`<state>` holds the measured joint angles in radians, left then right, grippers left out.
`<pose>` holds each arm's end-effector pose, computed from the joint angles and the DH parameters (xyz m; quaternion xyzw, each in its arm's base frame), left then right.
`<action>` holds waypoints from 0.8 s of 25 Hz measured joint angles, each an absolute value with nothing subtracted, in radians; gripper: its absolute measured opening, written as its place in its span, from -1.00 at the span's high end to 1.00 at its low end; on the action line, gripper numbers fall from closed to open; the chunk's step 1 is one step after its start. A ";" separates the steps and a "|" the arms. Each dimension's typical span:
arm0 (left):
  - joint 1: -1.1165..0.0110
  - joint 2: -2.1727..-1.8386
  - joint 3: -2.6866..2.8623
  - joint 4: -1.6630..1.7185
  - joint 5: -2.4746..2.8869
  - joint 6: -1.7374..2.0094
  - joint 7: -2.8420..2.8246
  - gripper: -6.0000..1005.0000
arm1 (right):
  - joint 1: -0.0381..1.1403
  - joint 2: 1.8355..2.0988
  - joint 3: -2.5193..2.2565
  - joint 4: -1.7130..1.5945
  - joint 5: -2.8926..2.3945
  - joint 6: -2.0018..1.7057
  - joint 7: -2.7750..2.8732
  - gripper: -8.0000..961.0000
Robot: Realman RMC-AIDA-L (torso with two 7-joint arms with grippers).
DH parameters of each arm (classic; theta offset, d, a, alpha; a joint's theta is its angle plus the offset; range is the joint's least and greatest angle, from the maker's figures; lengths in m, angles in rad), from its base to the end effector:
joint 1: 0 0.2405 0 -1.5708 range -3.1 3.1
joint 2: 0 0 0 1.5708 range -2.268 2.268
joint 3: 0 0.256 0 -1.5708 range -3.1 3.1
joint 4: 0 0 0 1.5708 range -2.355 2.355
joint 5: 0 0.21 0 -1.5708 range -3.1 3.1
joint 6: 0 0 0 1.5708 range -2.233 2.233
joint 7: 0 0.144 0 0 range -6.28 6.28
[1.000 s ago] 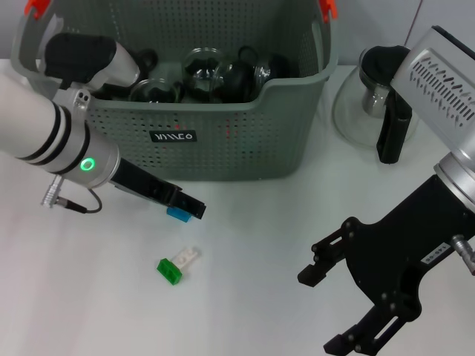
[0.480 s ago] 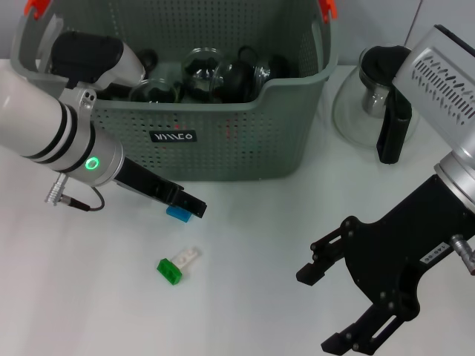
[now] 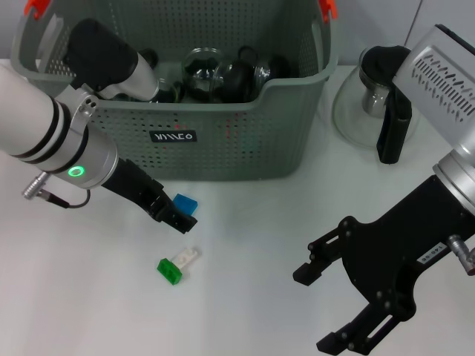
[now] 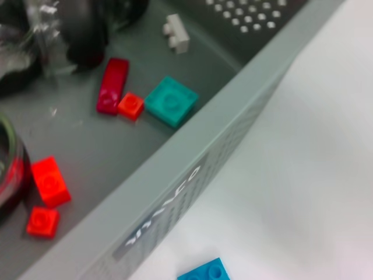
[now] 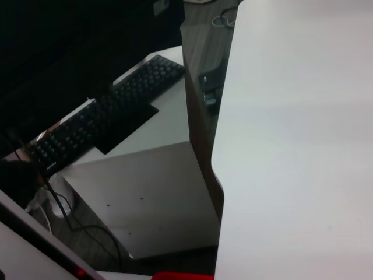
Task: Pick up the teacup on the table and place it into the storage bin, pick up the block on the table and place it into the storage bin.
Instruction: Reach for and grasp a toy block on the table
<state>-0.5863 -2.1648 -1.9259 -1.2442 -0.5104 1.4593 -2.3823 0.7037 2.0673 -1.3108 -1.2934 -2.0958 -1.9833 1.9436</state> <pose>-0.2023 0.3594 -0.0137 -0.9187 -0.3306 0.1261 0.1754 0.1149 0.2987 0.0004 0.9866 -0.0154 0.0452 0.1560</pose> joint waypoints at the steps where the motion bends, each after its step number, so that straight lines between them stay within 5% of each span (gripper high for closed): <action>1: -0.581 -2.165 -1.922 -1.260 -0.510 1.470 -2.351 -0.89 | 0.702 2.070 -1.305 -1.292 -2.096 -1.983 1.947 -0.84; 20: -0.567 -2.170 -1.756 -1.344 -0.434 1.433 -2.135 -0.86 | 0.700 2.077 -1.246 -1.279 -2.095 -1.982 1.956 -0.84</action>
<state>-0.5665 -2.1703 -1.7556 -1.3444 -0.4339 1.4329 -2.1347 0.6995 2.0770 -1.2461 -1.2786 -2.0950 -1.9819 1.9558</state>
